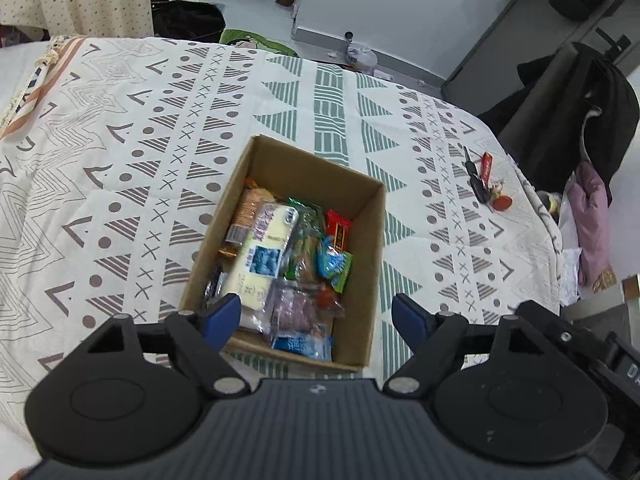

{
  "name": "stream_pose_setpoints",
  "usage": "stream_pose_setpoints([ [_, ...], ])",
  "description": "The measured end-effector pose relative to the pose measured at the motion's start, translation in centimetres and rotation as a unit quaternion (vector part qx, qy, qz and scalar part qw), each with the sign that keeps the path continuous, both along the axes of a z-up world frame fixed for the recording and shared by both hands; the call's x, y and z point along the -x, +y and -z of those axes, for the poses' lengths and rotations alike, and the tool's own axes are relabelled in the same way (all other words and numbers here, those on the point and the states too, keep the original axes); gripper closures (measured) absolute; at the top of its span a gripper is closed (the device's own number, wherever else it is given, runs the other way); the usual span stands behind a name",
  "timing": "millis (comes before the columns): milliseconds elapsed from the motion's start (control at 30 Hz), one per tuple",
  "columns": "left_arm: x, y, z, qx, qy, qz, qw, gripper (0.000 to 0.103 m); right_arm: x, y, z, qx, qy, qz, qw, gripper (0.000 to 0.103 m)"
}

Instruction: Organize snacks

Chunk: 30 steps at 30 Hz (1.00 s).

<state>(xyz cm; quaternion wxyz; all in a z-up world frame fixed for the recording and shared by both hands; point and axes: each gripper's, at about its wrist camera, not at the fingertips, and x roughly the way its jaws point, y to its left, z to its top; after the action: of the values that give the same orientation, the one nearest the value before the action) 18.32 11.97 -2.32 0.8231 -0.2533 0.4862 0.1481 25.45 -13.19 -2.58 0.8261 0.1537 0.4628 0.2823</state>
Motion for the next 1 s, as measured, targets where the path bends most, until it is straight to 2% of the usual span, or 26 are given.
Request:
stream_pose_setpoints([
  [67, 0.1, -0.9, 0.0, -0.008, 0.004, 0.009, 0.9999, 0.016, 0.5, -1.0, -0.1, 0.004, -0.006, 0.006, 1.0, 0.011],
  [133, 0.4, -1.8, -0.1, -0.012, 0.007, 0.018, 0.9998, 0.016, 1.0, -2.1, -0.3, 0.006, -0.009, 0.009, 1.0, 0.005],
  [267, 1.0, -3.8, -0.1, -0.02, 0.009, 0.037, 0.9991, 0.015, 1.9, -4.1, -0.4, 0.009, -0.013, 0.015, 1.0, 0.0],
  [633, 3.7, -8.2, -0.2, -0.039, -0.001, 0.075, 0.9964, 0.007, 5.3, -8.3, -0.5, 0.028, -0.027, 0.031, 0.999, 0.0],
  [767, 4.9, -9.2, -0.2, -0.045, -0.007, 0.087, 0.9951, 0.001, 6.6, -9.2, -0.3, 0.035, -0.033, 0.035, 0.998, 0.0],
  [1000, 7.0, -10.1, -0.7, -0.057, -0.018, 0.102, 0.9929, 0.001, 8.7, -10.0, 0.0, 0.043, -0.04, 0.04, 0.997, 0.0],
])
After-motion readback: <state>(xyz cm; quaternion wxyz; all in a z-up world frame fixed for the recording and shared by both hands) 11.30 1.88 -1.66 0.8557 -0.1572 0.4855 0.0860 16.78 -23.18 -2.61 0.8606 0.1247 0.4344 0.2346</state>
